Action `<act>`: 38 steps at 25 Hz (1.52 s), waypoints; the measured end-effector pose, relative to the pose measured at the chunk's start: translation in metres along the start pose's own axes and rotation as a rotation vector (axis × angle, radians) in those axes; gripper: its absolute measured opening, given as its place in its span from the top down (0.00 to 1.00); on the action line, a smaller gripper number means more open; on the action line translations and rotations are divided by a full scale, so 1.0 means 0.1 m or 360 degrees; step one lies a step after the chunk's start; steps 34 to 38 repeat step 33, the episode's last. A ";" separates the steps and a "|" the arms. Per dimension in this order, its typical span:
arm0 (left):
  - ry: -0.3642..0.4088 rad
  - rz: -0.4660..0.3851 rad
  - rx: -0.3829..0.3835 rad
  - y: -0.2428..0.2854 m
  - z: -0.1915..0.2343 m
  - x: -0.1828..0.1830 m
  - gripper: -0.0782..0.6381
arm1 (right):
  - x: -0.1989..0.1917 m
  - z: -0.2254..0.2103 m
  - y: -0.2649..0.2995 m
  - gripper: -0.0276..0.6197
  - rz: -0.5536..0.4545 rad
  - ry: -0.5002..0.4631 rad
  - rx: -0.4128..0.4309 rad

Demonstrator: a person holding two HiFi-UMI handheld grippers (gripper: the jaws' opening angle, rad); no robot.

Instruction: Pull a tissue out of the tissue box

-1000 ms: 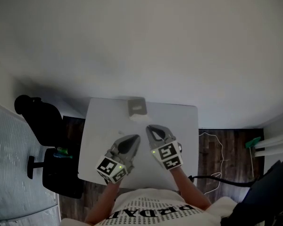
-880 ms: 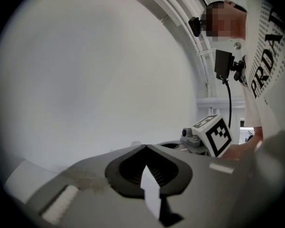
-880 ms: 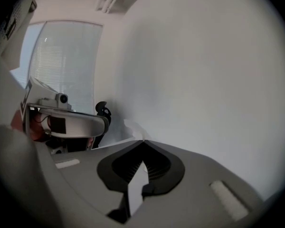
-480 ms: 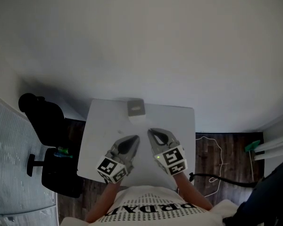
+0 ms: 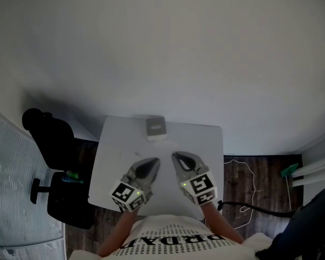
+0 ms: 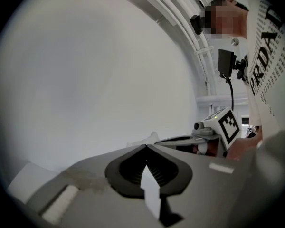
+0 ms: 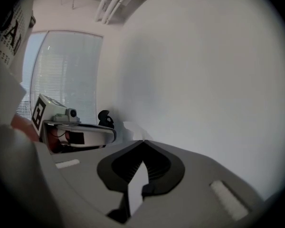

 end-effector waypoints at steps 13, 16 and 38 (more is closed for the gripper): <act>0.0001 0.0012 -0.0004 -0.01 0.02 0.00 0.90 | 0.04 0.08 0.00 0.95 0.0007 -0.0052 0.0029; 0.0015 0.0011 -0.0004 -0.01 0.03 0.00 0.90 | 0.04 0.08 0.01 0.95 0.0004 -0.0055 0.0030; 0.0028 0.0033 -0.0014 0.00 0.03 -0.03 0.90 | 0.00 0.08 0.05 0.95 -0.0006 -0.0033 0.0029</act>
Point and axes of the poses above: the fingertips, and each gripper's own axes: y forward along the fingers, z to its left, x out of its top, the point moved 3 cm from there along -y, backward along the fingers, and after that the axes turned 2 degrees about -x, right-handed, at the moved point
